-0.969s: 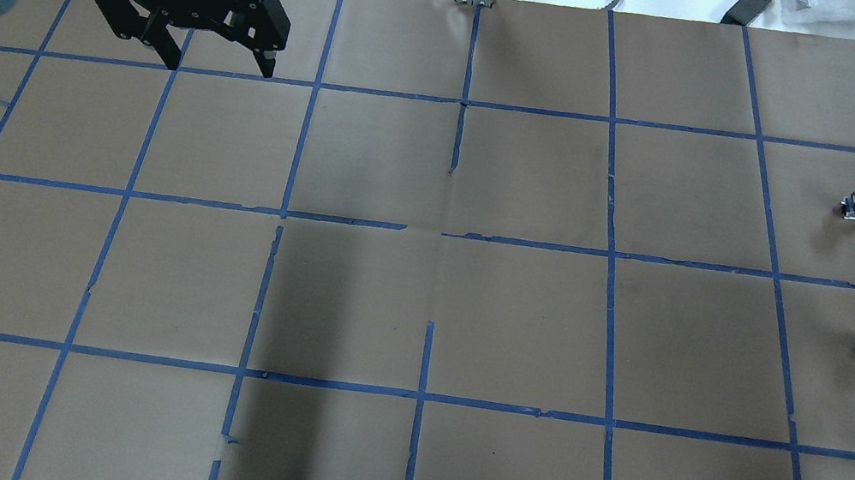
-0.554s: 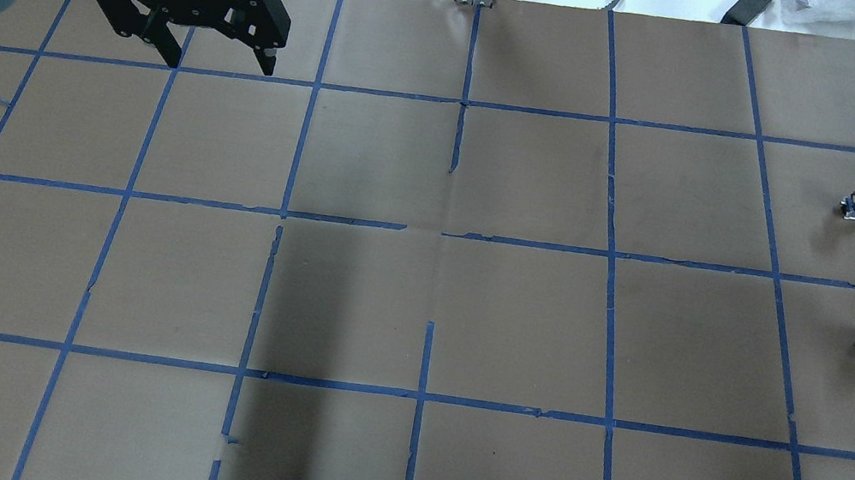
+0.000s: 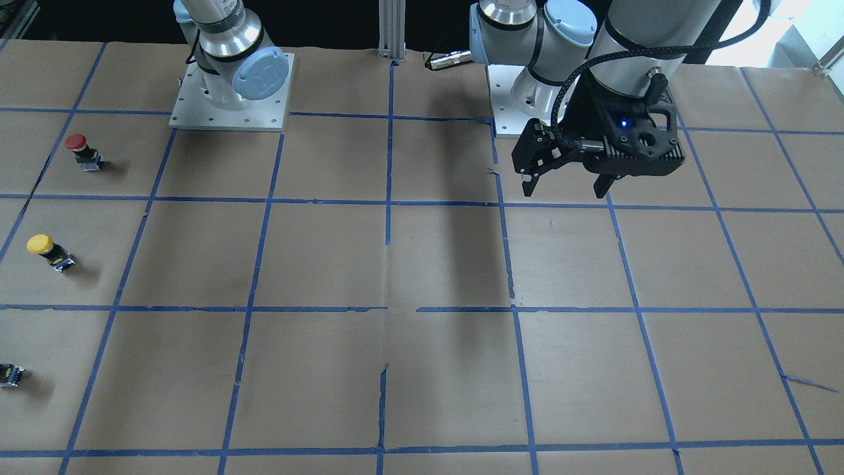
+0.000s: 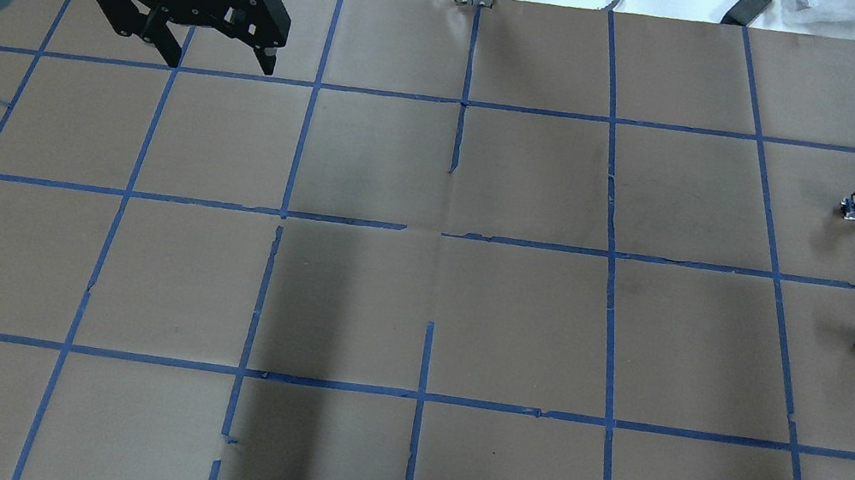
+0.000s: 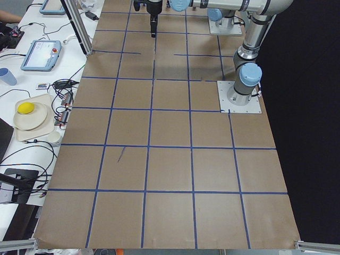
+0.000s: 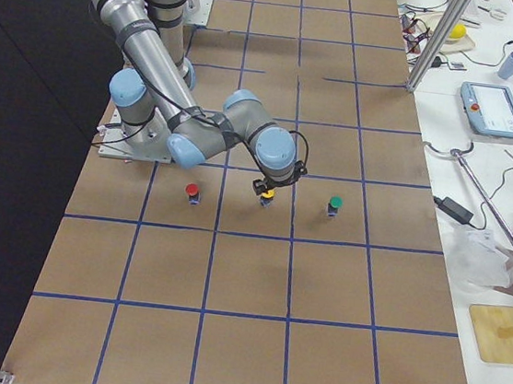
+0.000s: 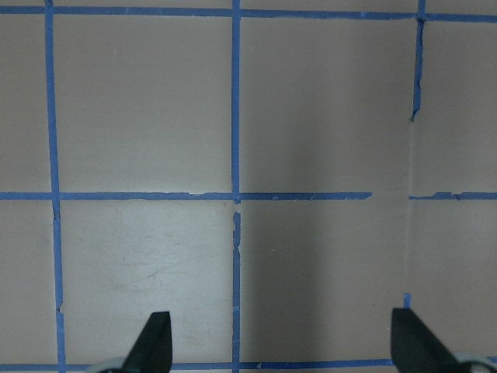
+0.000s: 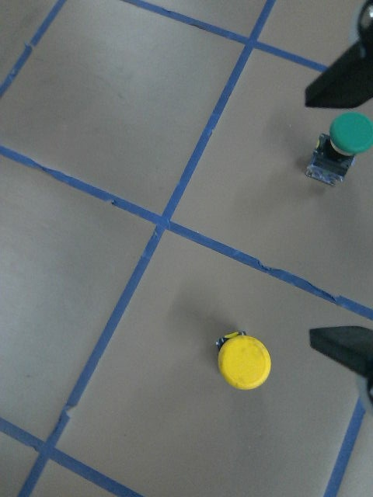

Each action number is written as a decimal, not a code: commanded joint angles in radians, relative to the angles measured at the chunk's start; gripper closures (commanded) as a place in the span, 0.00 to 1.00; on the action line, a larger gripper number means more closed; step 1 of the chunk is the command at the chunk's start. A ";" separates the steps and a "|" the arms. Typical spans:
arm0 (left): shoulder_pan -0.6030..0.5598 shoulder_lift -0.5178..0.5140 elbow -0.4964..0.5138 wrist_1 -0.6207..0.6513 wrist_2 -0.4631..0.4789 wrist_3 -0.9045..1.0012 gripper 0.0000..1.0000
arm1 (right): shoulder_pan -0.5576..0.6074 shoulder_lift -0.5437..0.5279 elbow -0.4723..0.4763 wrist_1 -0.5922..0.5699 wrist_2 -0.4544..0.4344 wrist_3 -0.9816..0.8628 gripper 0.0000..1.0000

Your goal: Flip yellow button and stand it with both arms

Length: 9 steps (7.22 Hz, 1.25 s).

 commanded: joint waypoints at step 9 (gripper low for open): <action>0.001 -0.001 -0.002 0.001 -0.006 -0.006 0.00 | 0.753 -0.054 -0.219 0.199 -0.147 1.410 0.00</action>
